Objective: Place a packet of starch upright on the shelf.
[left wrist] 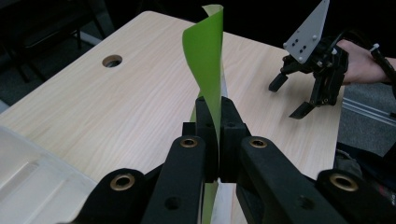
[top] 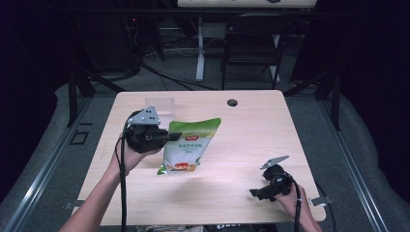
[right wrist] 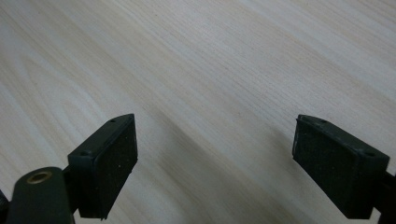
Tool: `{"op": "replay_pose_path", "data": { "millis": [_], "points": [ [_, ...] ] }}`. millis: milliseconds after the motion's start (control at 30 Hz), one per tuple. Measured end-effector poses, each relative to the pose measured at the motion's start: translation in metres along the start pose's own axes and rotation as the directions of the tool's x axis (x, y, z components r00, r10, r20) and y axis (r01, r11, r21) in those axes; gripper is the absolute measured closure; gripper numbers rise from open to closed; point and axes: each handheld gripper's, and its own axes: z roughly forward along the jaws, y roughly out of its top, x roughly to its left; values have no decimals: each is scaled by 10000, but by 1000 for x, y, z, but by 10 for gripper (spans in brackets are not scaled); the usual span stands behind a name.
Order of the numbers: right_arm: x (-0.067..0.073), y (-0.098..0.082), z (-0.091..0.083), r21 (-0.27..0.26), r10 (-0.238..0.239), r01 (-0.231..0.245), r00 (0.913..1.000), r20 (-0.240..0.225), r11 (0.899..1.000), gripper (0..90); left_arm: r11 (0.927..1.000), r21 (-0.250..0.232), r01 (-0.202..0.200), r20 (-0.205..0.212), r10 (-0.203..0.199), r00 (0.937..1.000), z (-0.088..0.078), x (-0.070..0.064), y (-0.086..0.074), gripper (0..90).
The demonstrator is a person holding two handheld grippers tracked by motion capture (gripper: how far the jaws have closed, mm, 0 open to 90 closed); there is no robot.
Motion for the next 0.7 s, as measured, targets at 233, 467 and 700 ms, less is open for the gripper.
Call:
{"op": "replay_pose_path", "data": {
  "millis": [233,467,700],
  "points": [
    [0,0,0,-43,37,-37,10000,-30,10000,135,9996,-205,-209,-250,204,9995,-10,9,13,900],
    [0,0,0,24,-20,20,10000,-13,10000,135,9986,-353,-383,-665,359,9971,-23,25,24,900],
    [-1,0,0,46,-37,37,10000,15,10000,135,9974,-456,-551,-1099,498,9927,-34,39,30,900]
  ]
}}
